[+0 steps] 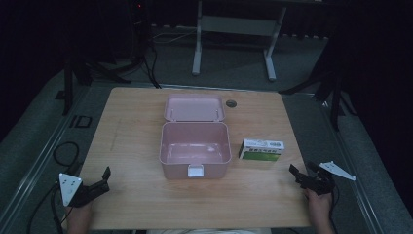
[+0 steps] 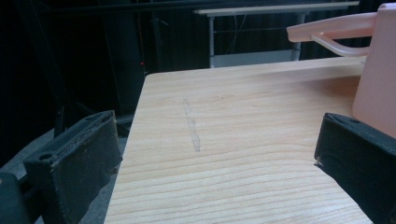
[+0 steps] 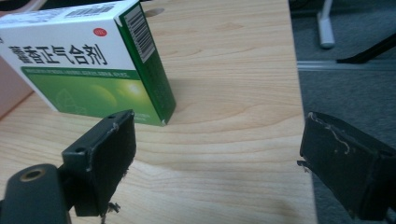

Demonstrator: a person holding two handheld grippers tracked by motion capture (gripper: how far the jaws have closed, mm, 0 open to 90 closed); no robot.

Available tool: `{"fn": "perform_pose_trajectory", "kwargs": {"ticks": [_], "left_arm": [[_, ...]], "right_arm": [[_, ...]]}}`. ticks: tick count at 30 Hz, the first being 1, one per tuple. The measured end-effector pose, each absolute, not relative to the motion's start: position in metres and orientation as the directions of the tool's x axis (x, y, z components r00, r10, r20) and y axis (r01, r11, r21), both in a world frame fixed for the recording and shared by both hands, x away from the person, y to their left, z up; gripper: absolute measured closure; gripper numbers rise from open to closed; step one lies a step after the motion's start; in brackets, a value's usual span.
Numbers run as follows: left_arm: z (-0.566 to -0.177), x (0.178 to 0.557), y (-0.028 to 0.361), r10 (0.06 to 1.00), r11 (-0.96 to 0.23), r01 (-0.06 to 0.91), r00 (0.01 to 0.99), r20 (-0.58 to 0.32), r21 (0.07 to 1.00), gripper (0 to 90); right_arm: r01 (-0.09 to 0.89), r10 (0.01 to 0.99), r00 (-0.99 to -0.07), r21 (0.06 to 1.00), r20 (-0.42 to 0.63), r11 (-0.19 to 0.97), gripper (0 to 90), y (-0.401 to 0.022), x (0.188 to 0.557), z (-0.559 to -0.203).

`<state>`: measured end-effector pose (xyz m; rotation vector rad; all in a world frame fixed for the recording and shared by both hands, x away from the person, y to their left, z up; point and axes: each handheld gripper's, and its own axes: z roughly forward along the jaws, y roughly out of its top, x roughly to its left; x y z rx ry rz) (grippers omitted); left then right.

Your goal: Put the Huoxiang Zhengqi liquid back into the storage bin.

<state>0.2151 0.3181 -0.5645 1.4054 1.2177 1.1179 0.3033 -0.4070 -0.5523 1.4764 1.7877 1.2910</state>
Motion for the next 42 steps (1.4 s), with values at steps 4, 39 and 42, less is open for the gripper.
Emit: {"fn": "perform_pose_trajectory", "kwargs": {"ticks": [4, 39, 42], "left_arm": [[-0.564, 0.215, 0.318, 0.993, -0.072, 0.142, 0.108, 0.057, 0.987, 0.3], [-0.564, 0.215, 0.317, 0.99, -0.078, 0.143, 0.129, 0.059, 0.987, 0.2], [-0.564, 0.215, 0.317, 0.99, -0.077, 0.143, 0.129, 0.059, 0.987, 0.3]], "right_arm": [[0.486, 0.916, -0.34, 0.874, 0.213, -0.023, 10.4, -0.408, 0.305, -0.552], [0.314, 0.341, -0.94, 0.414, 0.008, 0.855, 13.6, -0.353, 0.33, -0.516], [0.303, 0.323, -0.946, 0.359, 0.005, 0.883, 13.3, -0.348, 0.332, -0.506]]}}
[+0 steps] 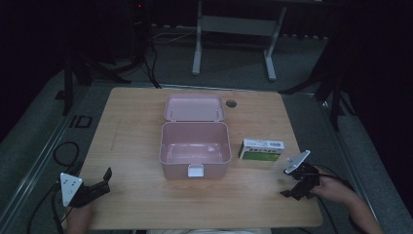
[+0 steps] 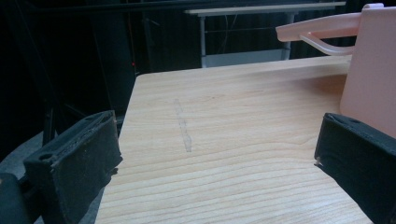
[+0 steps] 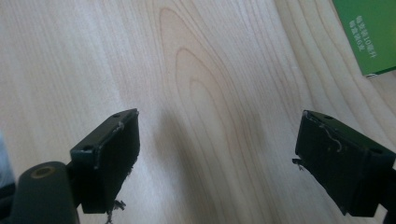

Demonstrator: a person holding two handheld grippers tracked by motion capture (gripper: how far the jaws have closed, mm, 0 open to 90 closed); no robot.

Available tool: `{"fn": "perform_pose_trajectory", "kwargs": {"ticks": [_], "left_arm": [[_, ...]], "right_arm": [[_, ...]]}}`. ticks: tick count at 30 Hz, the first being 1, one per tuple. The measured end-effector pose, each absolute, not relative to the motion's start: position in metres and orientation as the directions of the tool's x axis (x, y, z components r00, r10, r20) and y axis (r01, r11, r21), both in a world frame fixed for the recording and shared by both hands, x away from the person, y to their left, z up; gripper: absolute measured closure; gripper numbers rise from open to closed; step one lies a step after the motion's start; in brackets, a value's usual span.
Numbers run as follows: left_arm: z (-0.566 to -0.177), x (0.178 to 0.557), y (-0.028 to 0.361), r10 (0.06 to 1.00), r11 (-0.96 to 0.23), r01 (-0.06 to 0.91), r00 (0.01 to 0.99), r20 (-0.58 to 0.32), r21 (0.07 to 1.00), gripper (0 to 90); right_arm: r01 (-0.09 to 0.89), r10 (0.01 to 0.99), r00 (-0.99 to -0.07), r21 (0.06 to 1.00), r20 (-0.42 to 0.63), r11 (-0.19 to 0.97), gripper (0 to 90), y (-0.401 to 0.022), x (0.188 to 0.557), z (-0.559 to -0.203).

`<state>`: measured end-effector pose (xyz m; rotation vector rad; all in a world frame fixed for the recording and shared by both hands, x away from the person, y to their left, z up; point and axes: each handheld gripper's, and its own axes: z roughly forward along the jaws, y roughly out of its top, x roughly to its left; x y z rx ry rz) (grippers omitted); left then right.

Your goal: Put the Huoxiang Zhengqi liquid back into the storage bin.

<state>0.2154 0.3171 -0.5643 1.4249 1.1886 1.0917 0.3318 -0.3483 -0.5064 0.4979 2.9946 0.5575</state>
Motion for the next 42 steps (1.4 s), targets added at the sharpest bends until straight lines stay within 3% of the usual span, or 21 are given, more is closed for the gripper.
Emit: {"fn": "perform_pose_trajectory", "kwargs": {"ticks": [15, 29, 42], "left_arm": [[-0.564, 0.216, 0.316, 0.988, -0.087, 0.146, 0.139, 0.066, 0.985, 0.2], [-0.564, 0.216, 0.315, 0.987, -0.091, 0.148, 0.143, 0.07, 0.985, 0.2], [-0.564, 0.216, 0.316, 0.987, -0.089, 0.151, 0.15, 0.066, 0.985, 0.2]], "right_arm": [[0.229, 0.229, -0.973, 0.072, 0.013, 0.971, 12.6, -0.322, 0.341, -0.482], [0.229, 0.228, -0.972, 0.006, 0.061, 0.973, 12.2, -0.32, 0.359, -0.451], [0.236, 0.236, -0.972, 0.008, -0.013, 0.972, 12.9, -0.317, 0.383, -0.43]]}}
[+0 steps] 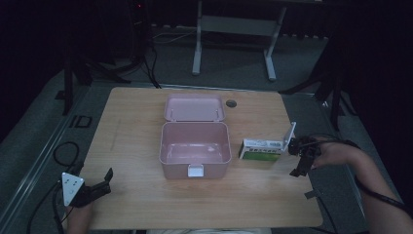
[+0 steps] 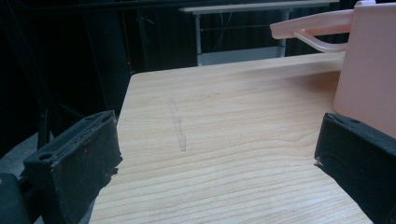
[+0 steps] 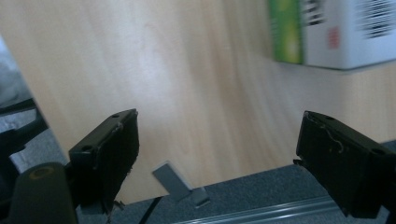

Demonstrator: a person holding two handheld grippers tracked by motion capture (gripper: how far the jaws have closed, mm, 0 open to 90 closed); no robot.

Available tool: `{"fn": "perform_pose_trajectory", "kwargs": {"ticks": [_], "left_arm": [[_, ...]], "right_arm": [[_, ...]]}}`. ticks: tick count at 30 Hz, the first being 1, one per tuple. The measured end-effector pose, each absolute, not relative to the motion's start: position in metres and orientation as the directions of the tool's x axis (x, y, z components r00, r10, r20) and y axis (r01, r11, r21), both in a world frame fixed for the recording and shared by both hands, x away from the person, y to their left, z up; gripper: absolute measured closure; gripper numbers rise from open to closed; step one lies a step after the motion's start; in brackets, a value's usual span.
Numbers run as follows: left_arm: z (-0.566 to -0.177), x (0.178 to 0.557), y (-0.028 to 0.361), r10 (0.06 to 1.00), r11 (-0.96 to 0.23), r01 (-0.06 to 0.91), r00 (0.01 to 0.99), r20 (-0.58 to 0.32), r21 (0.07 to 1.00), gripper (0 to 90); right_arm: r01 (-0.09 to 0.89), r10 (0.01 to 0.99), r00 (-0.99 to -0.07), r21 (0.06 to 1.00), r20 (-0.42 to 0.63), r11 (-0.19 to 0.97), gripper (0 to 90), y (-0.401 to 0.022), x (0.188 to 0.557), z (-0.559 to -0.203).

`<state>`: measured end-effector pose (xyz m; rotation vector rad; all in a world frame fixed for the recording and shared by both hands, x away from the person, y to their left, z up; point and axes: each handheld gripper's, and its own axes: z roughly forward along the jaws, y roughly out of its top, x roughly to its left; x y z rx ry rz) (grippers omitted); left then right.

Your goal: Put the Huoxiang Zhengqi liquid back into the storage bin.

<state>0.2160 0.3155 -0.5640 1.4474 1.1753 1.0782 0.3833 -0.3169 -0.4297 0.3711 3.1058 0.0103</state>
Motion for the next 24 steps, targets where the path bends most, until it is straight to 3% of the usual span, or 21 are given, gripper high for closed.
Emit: {"fn": "perform_pose_trajectory", "kwargs": {"ticks": [6, 12, 19, 24], "left_arm": [[-0.564, 0.216, 0.316, 0.986, -0.087, 0.152, 0.152, 0.064, 0.985, 0.2], [-0.564, 0.216, 0.316, 0.986, -0.087, 0.152, 0.153, 0.064, 0.984, 0.2], [-0.564, 0.216, 0.316, 0.986, -0.086, 0.15, 0.155, 0.062, 0.985, 0.3], [-0.564, 0.216, 0.316, 0.985, -0.085, 0.15, 0.158, 0.061, 0.985, 0.3]], "right_arm": [[0.26, 0.26, -0.965, 0.026, -0.025, 0.965, 11.5, -0.311, 0.403, -0.418], [0.194, 0.195, -0.977, 0.016, -0.087, 0.981, 15.5, -0.301, 0.414, -0.414], [0.122, 0.123, -0.984, 0.017, -0.131, 0.992, 29.8, -0.286, 0.429, -0.412], [0.089, 0.091, -0.985, 0.021, -0.148, 0.996, 34.8, -0.277, 0.436, -0.416]]}}
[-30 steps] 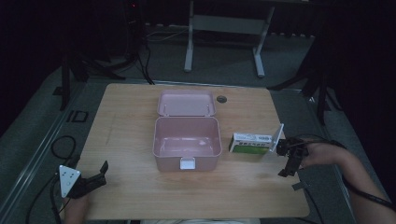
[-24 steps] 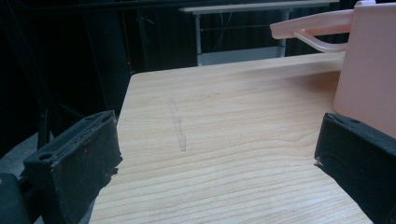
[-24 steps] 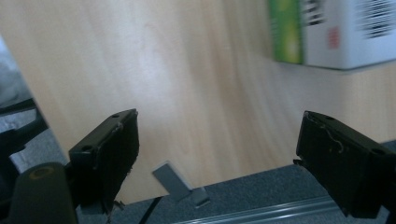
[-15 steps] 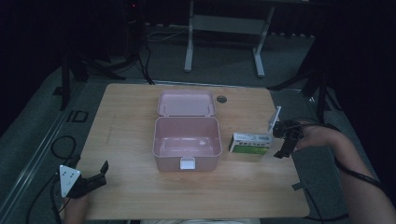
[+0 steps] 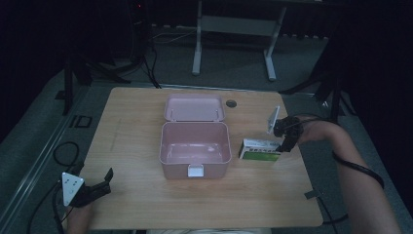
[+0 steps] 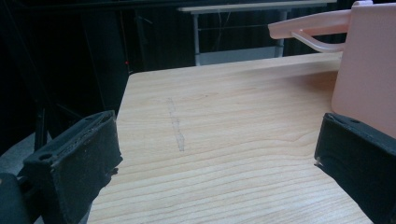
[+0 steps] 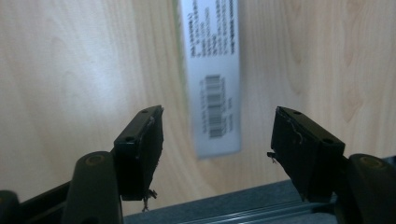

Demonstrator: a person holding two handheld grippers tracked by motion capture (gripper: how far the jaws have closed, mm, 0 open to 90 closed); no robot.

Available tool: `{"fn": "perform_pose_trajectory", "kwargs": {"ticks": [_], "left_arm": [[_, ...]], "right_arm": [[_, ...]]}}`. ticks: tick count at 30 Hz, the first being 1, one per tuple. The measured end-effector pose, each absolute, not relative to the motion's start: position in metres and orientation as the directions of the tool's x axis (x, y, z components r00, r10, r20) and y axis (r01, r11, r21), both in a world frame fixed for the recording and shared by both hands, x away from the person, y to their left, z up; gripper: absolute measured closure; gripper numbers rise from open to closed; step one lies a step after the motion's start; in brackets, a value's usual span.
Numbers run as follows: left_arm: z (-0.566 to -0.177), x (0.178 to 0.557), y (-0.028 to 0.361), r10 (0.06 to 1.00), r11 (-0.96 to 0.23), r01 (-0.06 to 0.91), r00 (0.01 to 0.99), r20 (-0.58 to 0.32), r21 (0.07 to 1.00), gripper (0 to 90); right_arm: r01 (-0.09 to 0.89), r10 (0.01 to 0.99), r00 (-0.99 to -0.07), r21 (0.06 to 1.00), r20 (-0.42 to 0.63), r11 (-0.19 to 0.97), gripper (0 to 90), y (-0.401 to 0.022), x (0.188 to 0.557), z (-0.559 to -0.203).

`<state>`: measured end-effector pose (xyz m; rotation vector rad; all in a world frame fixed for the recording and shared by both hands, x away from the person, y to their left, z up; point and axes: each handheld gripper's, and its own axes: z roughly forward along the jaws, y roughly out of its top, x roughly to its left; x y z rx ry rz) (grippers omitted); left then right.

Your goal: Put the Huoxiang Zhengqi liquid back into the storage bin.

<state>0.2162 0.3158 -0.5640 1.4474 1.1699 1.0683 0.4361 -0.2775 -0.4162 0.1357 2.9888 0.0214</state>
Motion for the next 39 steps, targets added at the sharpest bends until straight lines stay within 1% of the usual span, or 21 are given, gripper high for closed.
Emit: {"fn": "perform_pose_trajectory", "kwargs": {"ticks": [3, 5, 6, 8, 12, 17, 18, 25, 32, 34, 39], "left_arm": [[-0.564, 0.216, 0.316, 0.985, -0.086, 0.151, 0.159, 0.062, 0.985, 0.2], [-0.564, 0.216, 0.316, 0.985, -0.086, 0.15, 0.16, 0.062, 0.985, 0.3], [-0.564, 0.216, 0.316, 0.985, -0.086, 0.15, 0.16, 0.062, 0.985, 0.2], [-0.564, 0.216, 0.316, 0.985, -0.087, 0.151, 0.16, 0.063, 0.985, 0.2], [-0.564, 0.216, 0.316, 0.985, -0.089, 0.151, 0.16, 0.064, 0.984, 0.2], [-0.564, 0.216, 0.316, 0.985, -0.089, 0.15, 0.161, 0.064, 0.985, 0.2], [-0.564, 0.216, 0.316, 0.985, -0.09, 0.151, 0.161, 0.065, 0.984, 0.2], [-0.564, 0.216, 0.316, 0.985, -0.091, 0.152, 0.162, 0.066, 0.984, 0.3], [-0.564, 0.216, 0.316, 0.985, -0.091, 0.153, 0.162, 0.066, 0.984, 0.3], [-0.564, 0.216, 0.316, 0.985, -0.089, 0.153, 0.161, 0.065, 0.984, 0.3], [-0.564, 0.216, 0.316, 0.985, -0.09, 0.152, 0.16, 0.066, 0.984, 0.3]], "right_arm": [[0.064, 0.065, -0.987, 0.014, -0.144, 0.998, 43.0, -0.272, 0.438, -0.423], [0.054, 0.054, -0.989, 0.001, -0.135, 0.999, 44.1, -0.268, 0.44, -0.427], [0.05, 0.049, -0.991, -0.004, -0.128, 0.999, 46.9, -0.266, 0.44, -0.43], [0.041, 0.039, -0.992, -0.009, -0.121, 0.999, 47.7, -0.262, 0.442, -0.435], [0.039, 0.036, -0.992, -0.023, -0.12, 0.999, 52.2, -0.257, 0.445, -0.444], [0.042, 0.038, -0.995, -0.044, -0.092, 0.998, 55.3, -0.256, 0.448, -0.453], [0.038, 0.033, -0.996, -0.056, -0.085, 0.998, 57.9, -0.256, 0.448, -0.457], [0.045, 0.041, -0.997, -0.052, -0.069, 0.998, 59.0, -0.256, 0.45, -0.46], [0.031, 0.028, -0.998, -0.048, -0.052, 0.998, 61.6, -0.255, 0.449, -0.459], [0.043, 0.041, -0.998, -0.039, -0.039, 0.998, 61.7, -0.255, 0.449, -0.456], [0.052, 0.05, -0.998, -0.057, -0.036, 0.997, 61.7, -0.254, 0.448, -0.448]]}}
